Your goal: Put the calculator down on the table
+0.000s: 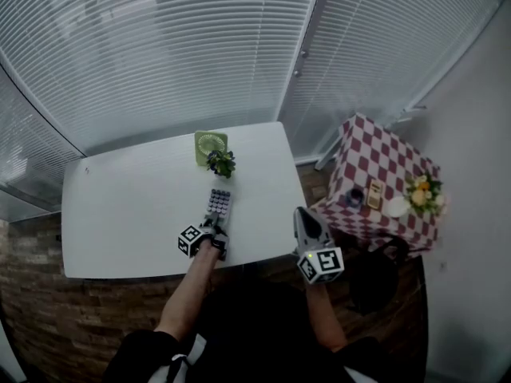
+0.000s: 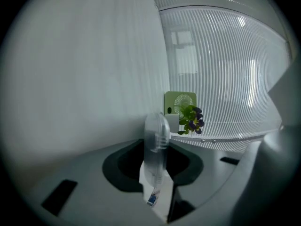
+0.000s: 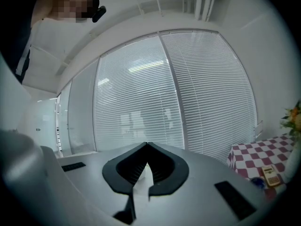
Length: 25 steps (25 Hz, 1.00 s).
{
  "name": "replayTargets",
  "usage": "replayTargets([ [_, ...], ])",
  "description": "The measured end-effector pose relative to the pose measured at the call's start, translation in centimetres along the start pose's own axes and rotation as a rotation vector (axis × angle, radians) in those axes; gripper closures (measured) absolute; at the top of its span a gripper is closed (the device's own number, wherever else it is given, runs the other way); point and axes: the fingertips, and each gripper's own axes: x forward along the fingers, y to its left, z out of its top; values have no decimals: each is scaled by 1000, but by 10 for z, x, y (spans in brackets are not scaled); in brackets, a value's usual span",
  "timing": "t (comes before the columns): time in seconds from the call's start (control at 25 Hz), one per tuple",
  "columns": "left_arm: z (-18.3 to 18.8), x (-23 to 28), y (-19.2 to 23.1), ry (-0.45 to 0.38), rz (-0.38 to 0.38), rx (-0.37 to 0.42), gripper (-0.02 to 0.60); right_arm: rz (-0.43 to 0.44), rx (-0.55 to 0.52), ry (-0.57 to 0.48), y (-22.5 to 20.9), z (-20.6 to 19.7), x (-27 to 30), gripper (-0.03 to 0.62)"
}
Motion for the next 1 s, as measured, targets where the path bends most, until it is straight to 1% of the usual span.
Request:
replayTargets([
  [0.16, 0, 3, 0, -6, -3, -13, 480, 5, 4, 0, 3, 0, 2, 587],
  [0.24, -1, 4, 3, -6, 13, -20, 479, 7, 3, -2, 4, 2, 3, 588],
  [0.44, -1, 2, 15, 1, 90, -5, 473, 12, 13, 5, 3, -2, 3, 588],
  [0.6, 1, 0, 14, 2, 170, 45, 456, 18, 23, 11, 5, -2, 4, 588],
  [0.64, 1, -1, 11, 5, 179, 45, 431, 21, 26, 15, 5, -3, 4, 588],
  [0.72, -2, -1, 5, 3, 196, 10, 320, 35, 35, 23, 6, -2, 4, 588],
  [0.76, -2, -2, 4, -5, 207, -16, 301, 41, 42, 25, 6, -1, 3, 588],
  [0.84, 1, -9, 6, -32, 228, -54, 298, 48, 48, 30, 6, -3, 3, 588],
  [0.92, 1, -18, 12, -50, 243, -71, 298, 46, 46, 37, 6, -5, 2, 586],
  [1.0, -4, -24, 14, -49, 236, -96, 298, 40, 57, 41, 2, -5, 2, 588],
])
